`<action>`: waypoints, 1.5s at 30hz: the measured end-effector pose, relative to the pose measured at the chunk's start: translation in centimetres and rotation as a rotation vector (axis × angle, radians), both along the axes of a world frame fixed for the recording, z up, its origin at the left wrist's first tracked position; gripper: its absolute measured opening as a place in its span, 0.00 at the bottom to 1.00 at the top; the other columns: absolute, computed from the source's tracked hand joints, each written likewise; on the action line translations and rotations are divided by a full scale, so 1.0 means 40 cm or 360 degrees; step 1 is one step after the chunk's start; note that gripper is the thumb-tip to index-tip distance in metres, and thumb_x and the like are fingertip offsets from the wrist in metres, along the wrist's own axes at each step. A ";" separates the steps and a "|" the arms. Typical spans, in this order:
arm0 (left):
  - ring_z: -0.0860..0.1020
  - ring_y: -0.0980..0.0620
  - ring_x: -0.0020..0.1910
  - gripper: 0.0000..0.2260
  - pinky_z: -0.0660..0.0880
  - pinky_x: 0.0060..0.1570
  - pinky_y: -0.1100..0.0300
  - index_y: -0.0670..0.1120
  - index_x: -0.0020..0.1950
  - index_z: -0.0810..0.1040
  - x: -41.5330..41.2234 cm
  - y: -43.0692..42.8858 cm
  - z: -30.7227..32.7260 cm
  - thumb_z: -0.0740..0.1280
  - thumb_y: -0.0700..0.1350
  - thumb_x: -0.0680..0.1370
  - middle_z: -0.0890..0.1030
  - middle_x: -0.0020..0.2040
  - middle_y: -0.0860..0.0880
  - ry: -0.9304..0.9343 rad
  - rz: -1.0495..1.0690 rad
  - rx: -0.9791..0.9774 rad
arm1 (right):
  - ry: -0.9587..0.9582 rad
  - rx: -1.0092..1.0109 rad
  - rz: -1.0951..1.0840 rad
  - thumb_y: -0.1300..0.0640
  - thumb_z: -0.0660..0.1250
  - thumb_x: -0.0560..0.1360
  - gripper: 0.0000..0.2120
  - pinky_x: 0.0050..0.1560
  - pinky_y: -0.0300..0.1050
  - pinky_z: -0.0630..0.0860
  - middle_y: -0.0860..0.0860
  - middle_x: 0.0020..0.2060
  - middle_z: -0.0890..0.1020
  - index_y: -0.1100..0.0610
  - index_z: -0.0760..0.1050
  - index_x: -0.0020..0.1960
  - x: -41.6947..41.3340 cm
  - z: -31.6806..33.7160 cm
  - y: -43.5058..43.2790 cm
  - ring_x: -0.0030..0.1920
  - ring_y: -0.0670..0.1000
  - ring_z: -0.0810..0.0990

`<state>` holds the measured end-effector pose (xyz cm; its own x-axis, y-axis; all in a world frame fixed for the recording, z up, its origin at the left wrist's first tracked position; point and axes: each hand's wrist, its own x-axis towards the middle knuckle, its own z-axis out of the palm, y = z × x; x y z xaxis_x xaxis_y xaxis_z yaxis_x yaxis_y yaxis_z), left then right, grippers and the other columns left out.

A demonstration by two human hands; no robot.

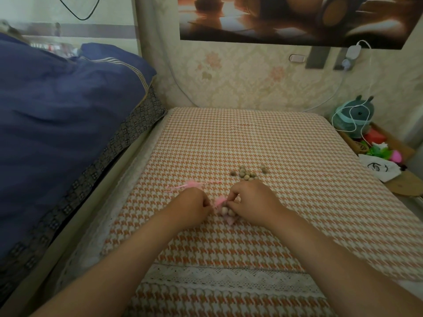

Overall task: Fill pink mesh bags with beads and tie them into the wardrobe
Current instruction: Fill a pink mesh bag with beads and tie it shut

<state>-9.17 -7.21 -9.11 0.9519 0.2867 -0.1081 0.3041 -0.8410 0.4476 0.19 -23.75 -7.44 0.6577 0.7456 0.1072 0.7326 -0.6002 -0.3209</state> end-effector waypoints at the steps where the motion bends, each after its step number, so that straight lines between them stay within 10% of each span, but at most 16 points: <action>1: 0.78 0.47 0.34 0.15 0.75 0.36 0.55 0.39 0.38 0.82 0.002 -0.004 -0.003 0.67 0.48 0.78 0.82 0.36 0.39 -0.0036 0.0006 -0.0039 | 0.0017 0.0014 -0.0027 0.50 0.70 0.78 0.06 0.43 0.44 0.75 0.45 0.45 0.85 0.49 0.83 0.45 -0.001 -0.001 0.001 0.46 0.47 0.81; 20: 0.80 0.65 0.39 0.04 0.74 0.40 0.72 0.47 0.42 0.86 0.043 -0.072 -0.015 0.72 0.45 0.76 0.86 0.41 0.53 -0.0455 0.0353 -0.1096 | 0.0343 0.0145 -0.0221 0.51 0.73 0.77 0.05 0.45 0.44 0.78 0.46 0.43 0.87 0.50 0.88 0.47 0.028 0.005 -0.017 0.43 0.45 0.82; 35: 0.84 0.57 0.39 0.10 0.80 0.43 0.57 0.51 0.51 0.78 0.094 -0.115 -0.033 0.75 0.47 0.72 0.85 0.37 0.51 -0.0648 0.0334 -0.0840 | -0.0213 0.0002 0.0240 0.49 0.69 0.80 0.06 0.44 0.41 0.70 0.40 0.65 0.74 0.46 0.84 0.52 0.058 0.021 -0.066 0.50 0.42 0.76; 45: 0.81 0.60 0.40 0.08 0.78 0.42 0.63 0.51 0.49 0.81 0.092 -0.100 -0.034 0.75 0.46 0.72 0.84 0.40 0.54 -0.0608 0.0163 -0.0597 | 0.0363 0.0388 0.0017 0.54 0.74 0.77 0.03 0.47 0.37 0.77 0.39 0.41 0.85 0.46 0.86 0.46 0.080 -0.008 -0.058 0.42 0.38 0.81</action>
